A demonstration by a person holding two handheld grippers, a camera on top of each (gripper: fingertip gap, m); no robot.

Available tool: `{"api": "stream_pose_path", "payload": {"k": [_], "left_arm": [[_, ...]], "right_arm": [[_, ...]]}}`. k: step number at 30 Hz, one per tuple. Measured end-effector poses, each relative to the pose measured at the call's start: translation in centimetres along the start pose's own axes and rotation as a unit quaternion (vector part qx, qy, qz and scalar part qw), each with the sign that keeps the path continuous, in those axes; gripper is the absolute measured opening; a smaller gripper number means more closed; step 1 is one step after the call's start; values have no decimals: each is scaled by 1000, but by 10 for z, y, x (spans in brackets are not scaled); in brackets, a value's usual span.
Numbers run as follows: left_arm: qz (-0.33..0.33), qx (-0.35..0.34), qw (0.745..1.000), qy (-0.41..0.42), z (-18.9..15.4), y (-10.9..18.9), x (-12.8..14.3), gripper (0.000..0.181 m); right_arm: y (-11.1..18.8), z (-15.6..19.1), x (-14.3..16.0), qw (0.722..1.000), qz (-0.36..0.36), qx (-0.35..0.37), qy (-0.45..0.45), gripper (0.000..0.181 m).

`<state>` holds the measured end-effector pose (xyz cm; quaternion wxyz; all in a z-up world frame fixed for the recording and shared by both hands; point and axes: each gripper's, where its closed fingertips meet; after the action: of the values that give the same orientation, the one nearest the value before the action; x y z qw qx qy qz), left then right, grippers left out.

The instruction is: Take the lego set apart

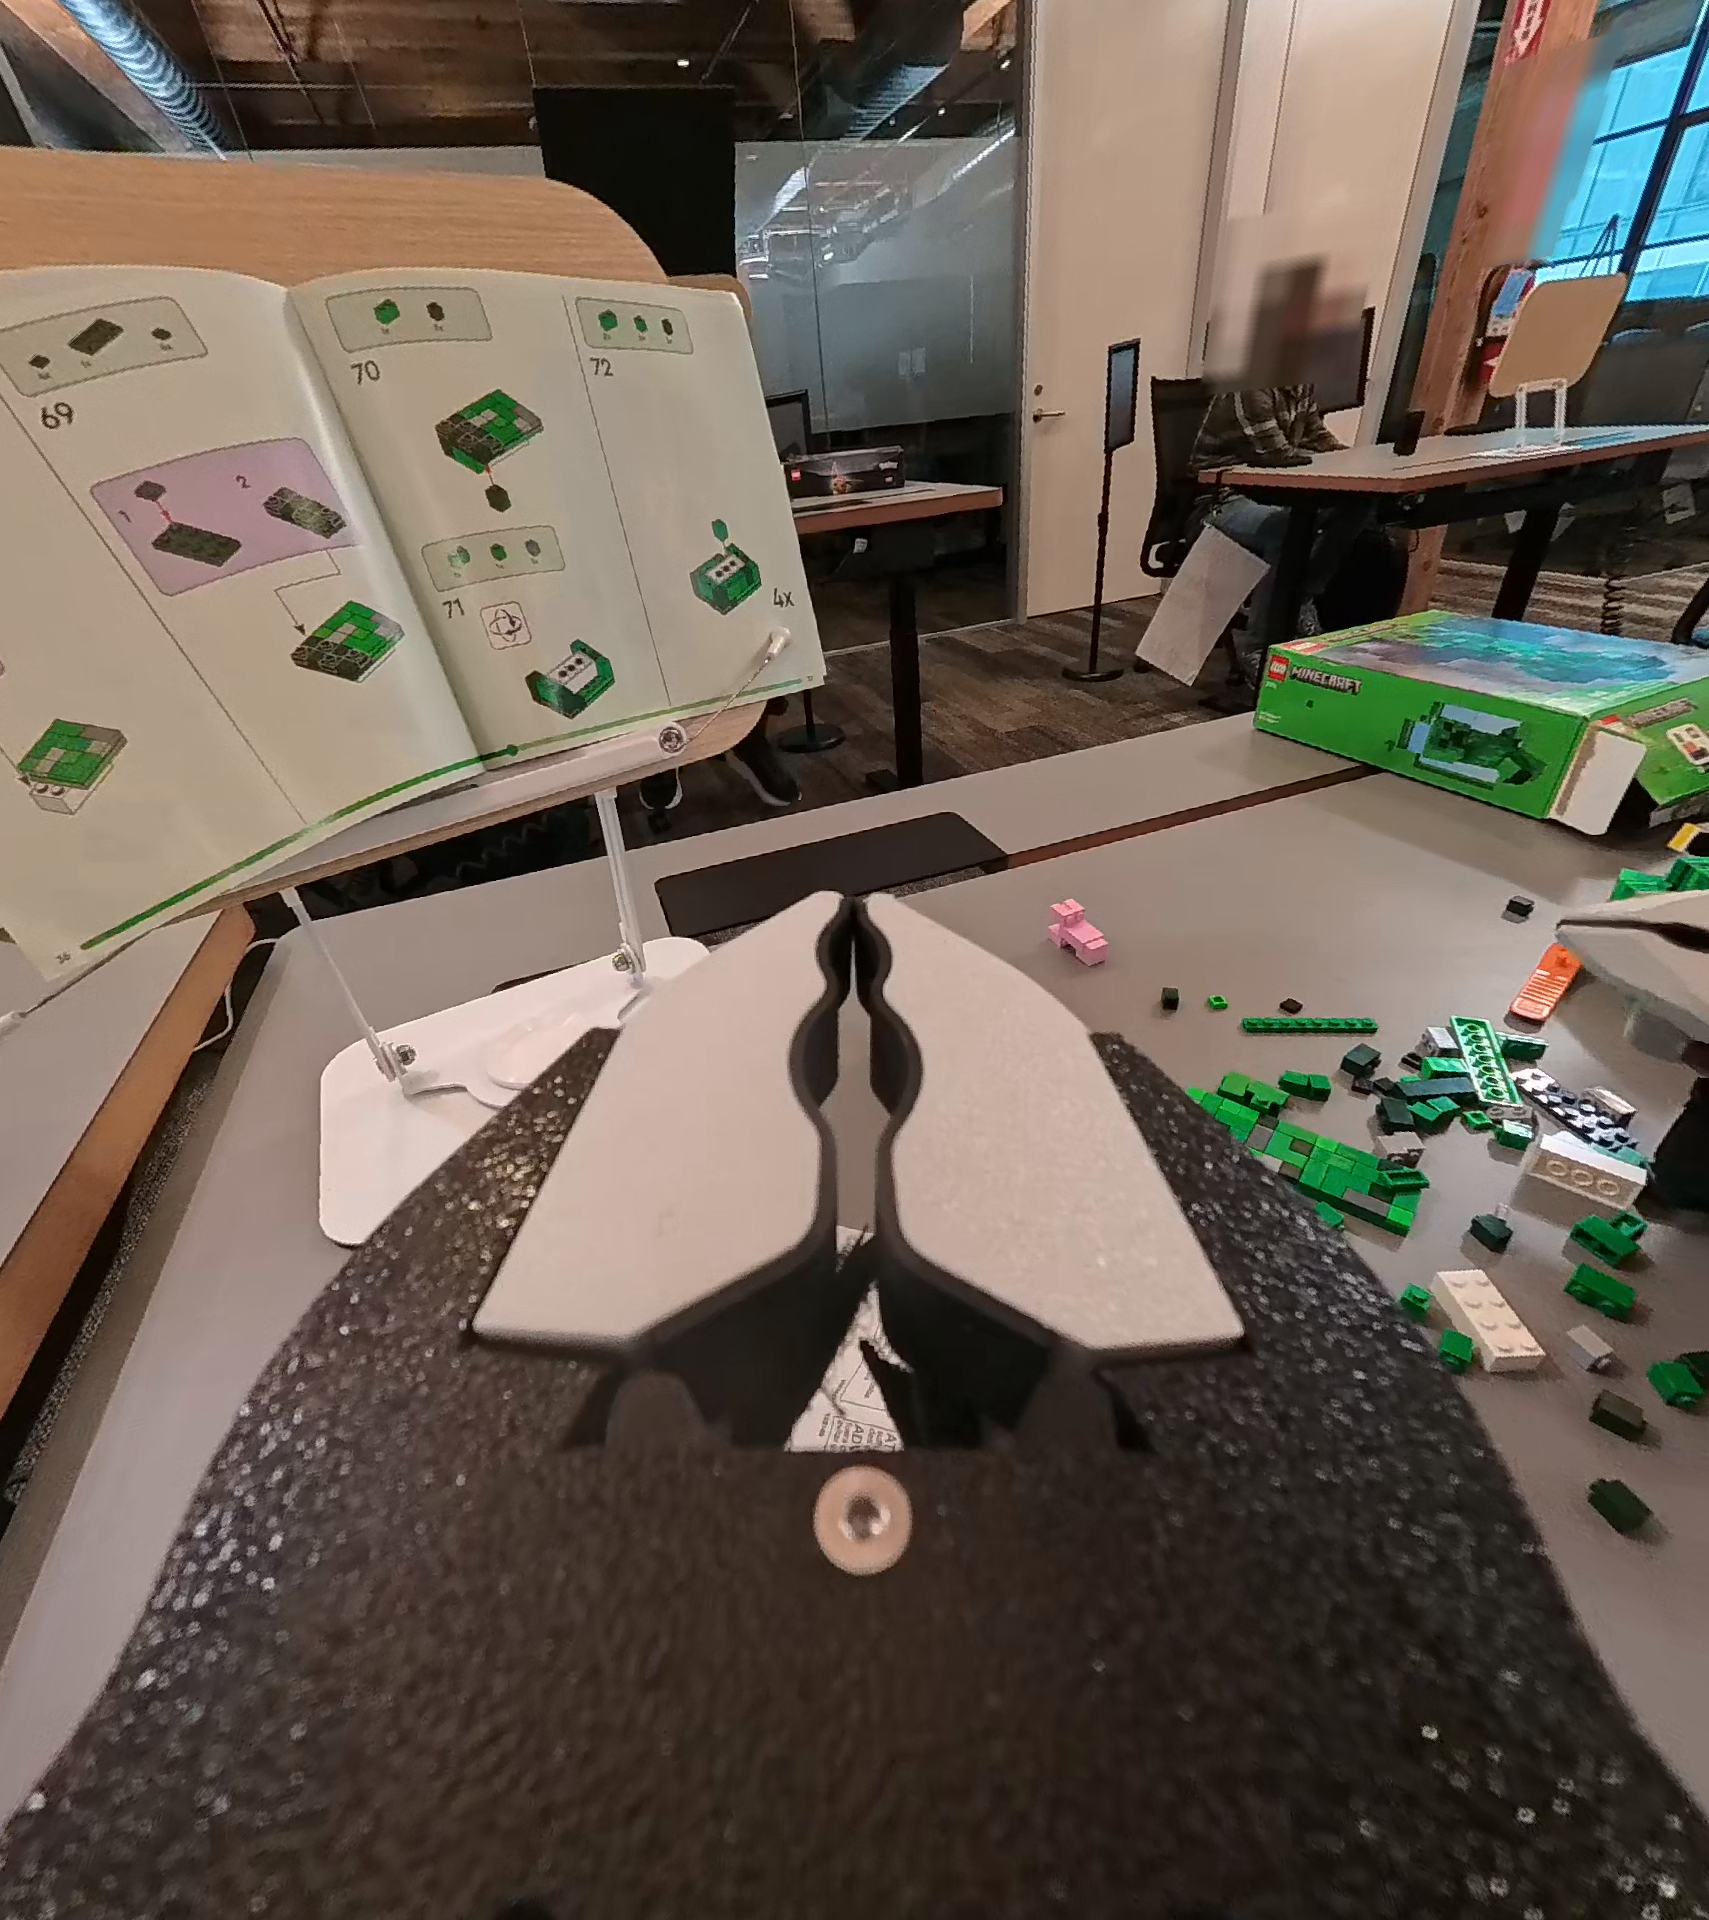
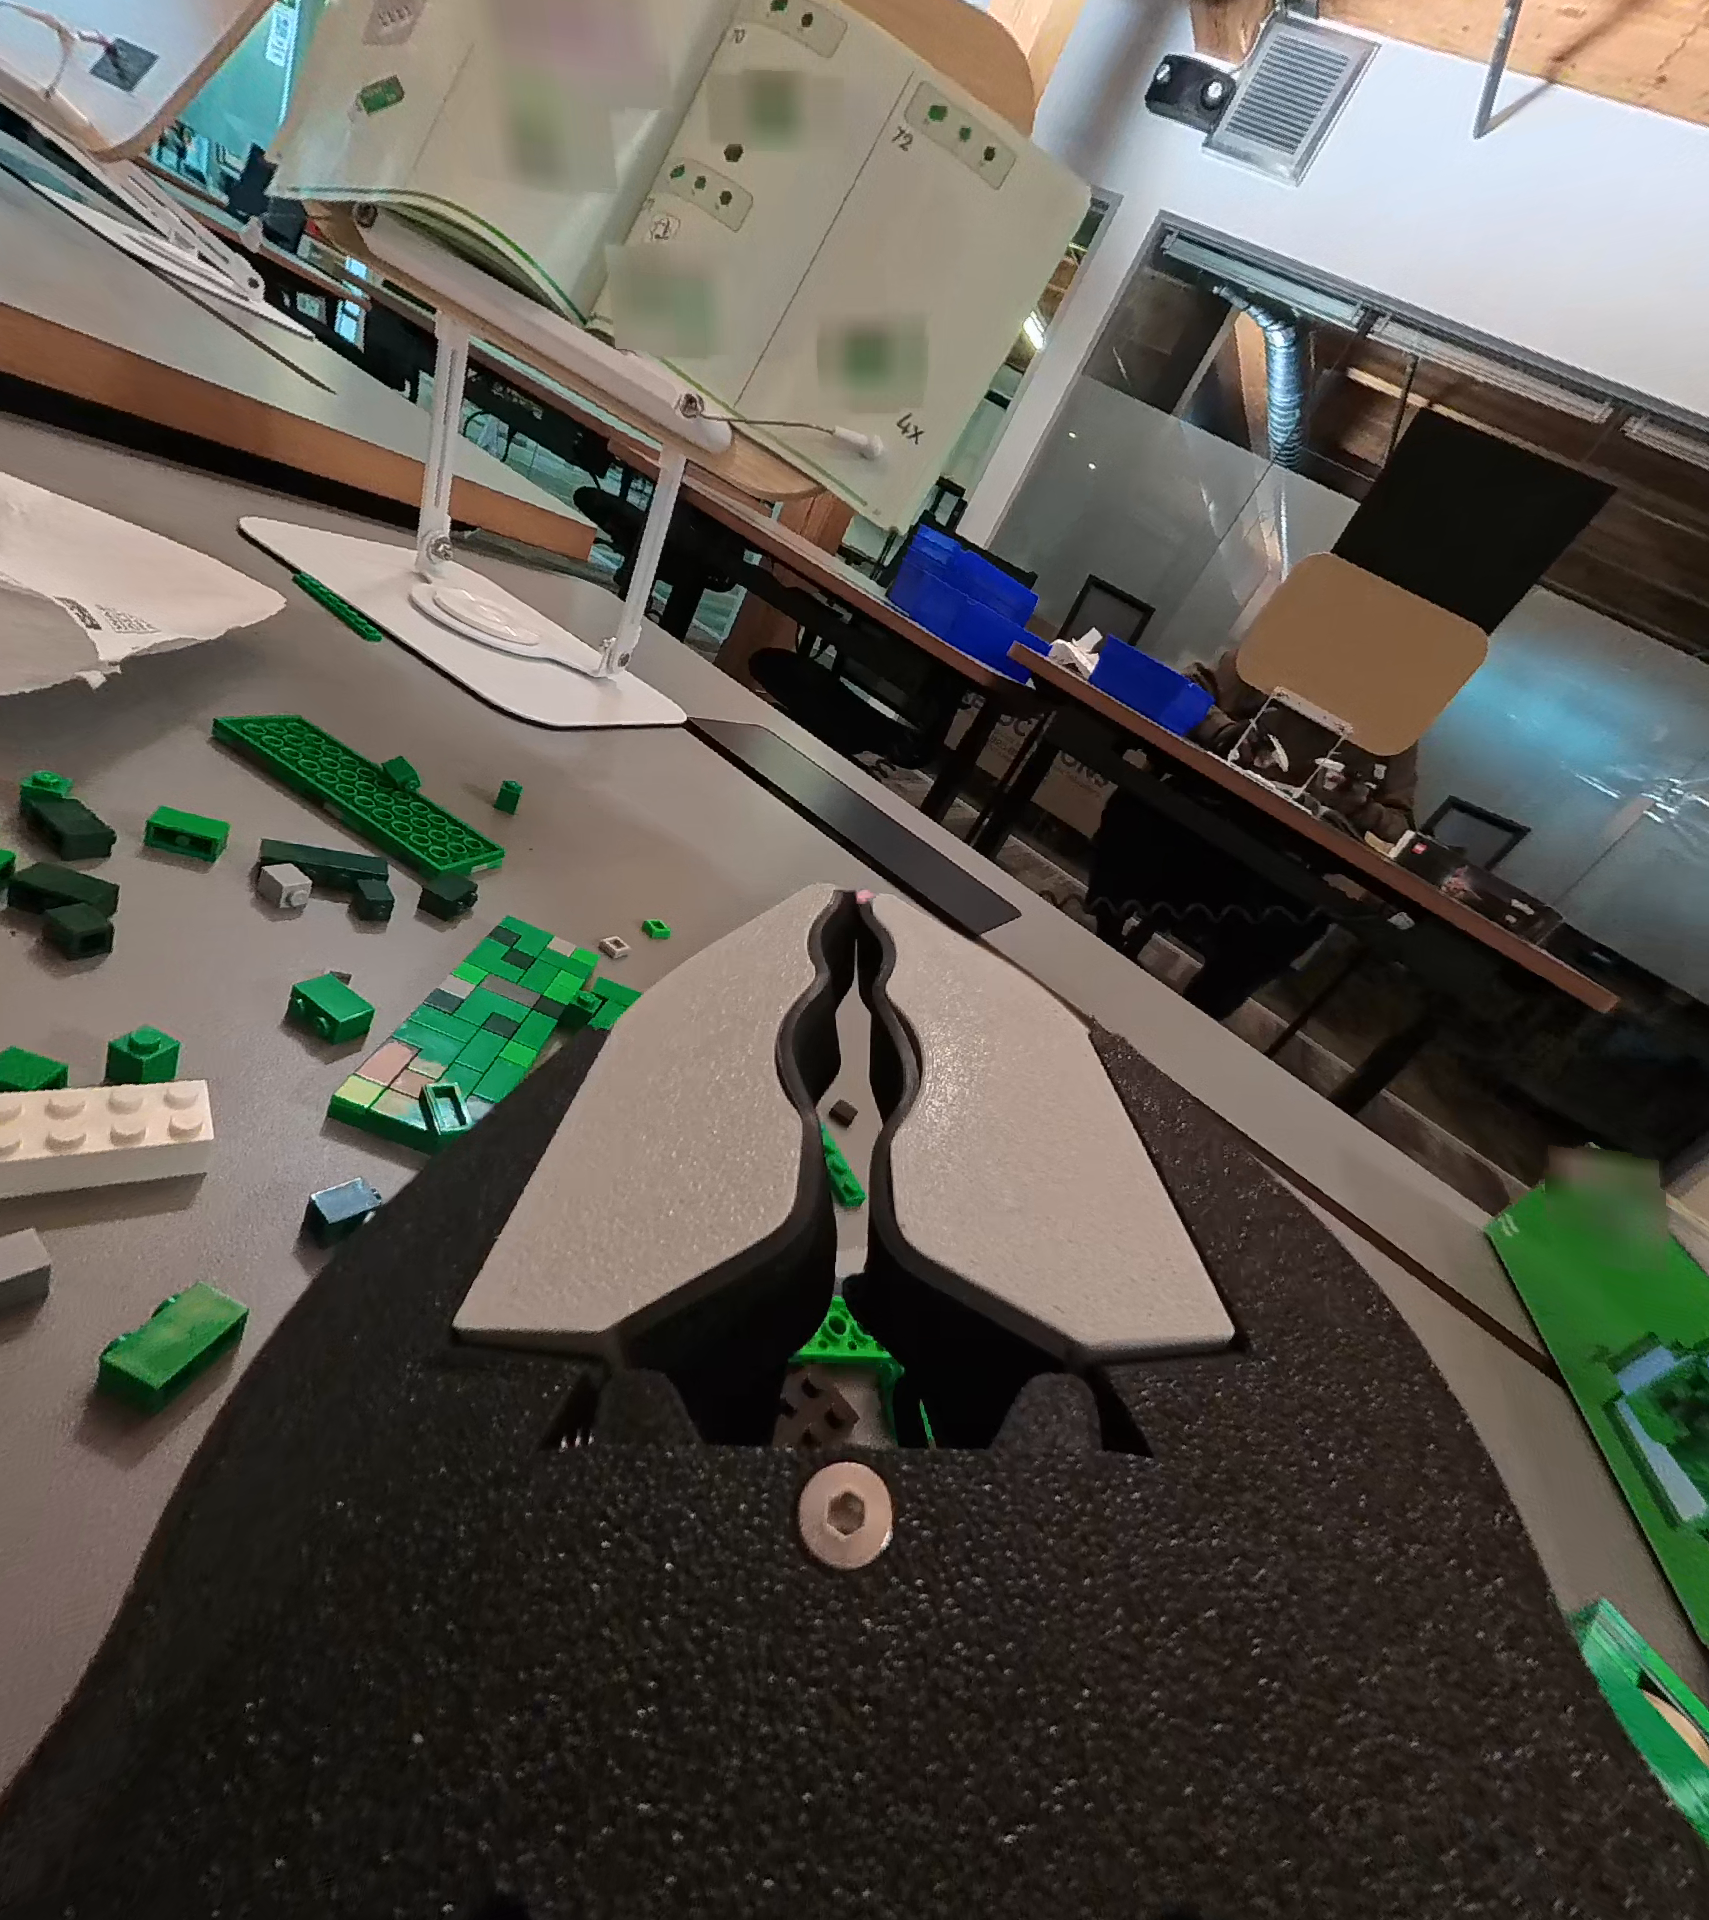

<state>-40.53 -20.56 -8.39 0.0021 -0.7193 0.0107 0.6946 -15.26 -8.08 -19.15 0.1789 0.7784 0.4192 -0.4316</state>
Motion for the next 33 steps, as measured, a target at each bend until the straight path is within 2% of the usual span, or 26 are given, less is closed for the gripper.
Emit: {"api": "stream_pose_path", "payload": {"k": [5,8,12,16,20,23,26,28,33], "left_arm": [[8,-25,1000,4,13,4,2,0],[7,-55,998,10,32,13,2,0],[-25,-80,996,34,51,27,-7,0],[-57,-151,986,32,77,43,-13,0],[-56,-180,982,22,89,48,-10,0],[-62,-180,981,27,92,49,-10,0],[-63,-181,981,34,98,51,-8,0],[-66,-186,980,39,102,55,-8,0],[-80,-192,977,48,110,63,-11,0]], "right_arm": [[-4,7,-3,996,26,-8,90,3],[-22,22,-33,993,5,-41,113,7],[-86,66,-74,977,3,-154,146,21],[-166,112,-129,951,-52,-203,225,23],[-241,149,-163,920,-76,-190,334,29],[-285,164,-182,879,-95,-135,447,28],[-317,176,-194,827,-114,-93,543,26],[-336,183,-196,802,-112,-91,580,26],[-369,194,-197,777,-84,-99,616,29]]}}
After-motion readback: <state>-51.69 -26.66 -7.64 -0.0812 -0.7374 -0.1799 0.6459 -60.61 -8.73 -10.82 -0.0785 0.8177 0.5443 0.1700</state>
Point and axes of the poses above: each gripper's, where its closed fingertips meet, y back along the fingers, x out of its underside, z = x × y across the jaws, and after that the axes turned 7 degrees about y, right-handed
